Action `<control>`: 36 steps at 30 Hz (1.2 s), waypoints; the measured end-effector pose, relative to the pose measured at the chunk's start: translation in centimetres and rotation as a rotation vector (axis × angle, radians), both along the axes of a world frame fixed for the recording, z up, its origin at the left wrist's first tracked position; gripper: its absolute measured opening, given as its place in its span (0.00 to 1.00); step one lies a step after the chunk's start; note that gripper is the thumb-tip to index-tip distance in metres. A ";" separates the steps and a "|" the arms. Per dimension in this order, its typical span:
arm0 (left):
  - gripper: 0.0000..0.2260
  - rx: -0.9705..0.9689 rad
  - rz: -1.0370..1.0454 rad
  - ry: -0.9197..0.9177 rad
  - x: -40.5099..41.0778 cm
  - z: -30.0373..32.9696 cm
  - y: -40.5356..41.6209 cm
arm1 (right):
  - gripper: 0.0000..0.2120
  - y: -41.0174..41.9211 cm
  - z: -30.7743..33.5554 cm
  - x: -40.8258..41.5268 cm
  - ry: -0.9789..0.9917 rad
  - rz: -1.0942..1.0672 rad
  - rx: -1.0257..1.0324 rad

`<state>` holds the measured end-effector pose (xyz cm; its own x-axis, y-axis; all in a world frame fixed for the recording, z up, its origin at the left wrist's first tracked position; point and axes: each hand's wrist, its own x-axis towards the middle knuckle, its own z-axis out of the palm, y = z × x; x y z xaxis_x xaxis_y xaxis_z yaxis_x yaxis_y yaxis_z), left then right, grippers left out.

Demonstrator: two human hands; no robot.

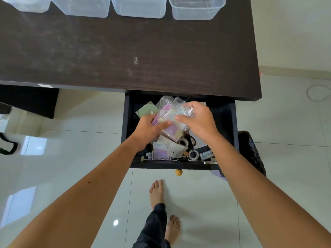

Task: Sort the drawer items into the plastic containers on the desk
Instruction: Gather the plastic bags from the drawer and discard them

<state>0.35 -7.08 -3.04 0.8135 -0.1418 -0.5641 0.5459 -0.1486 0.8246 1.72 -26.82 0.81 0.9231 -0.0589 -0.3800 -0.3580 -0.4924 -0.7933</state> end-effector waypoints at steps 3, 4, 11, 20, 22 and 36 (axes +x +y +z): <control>0.09 0.021 0.083 -0.004 -0.1 -0.3 0.7 | 0.28 -0.2 -0.1 -0.6 0.022 -0.030 0.042; 0.09 0.010 0.112 -0.001 -0.1 -0.5 1.0 | 0.31 -0.6 -0.1 -1.0 0.045 -0.046 0.049; 0.10 -0.024 0.217 0.019 -0.3 -1.2 2.1 | 0.25 -0.1 -1.3 -5.1 0.278 0.376 -0.091; 0.10 -0.056 0.234 0.020 -0.5 -1.3 2.3 | 0.14 1.2 -3.0 -4.6 0.130 0.540 -0.217; 0.11 -0.061 0.246 0.031 -0.5 -1.2 2.3 | 0.11 0.4 -2.6 -4.5 0.155 0.523 -0.144; 0.10 -0.116 0.200 0.076 -1.0 -1.0 -0.1 | 0.10 -5.9 -0.8 -2.2 0.124 0.074 0.134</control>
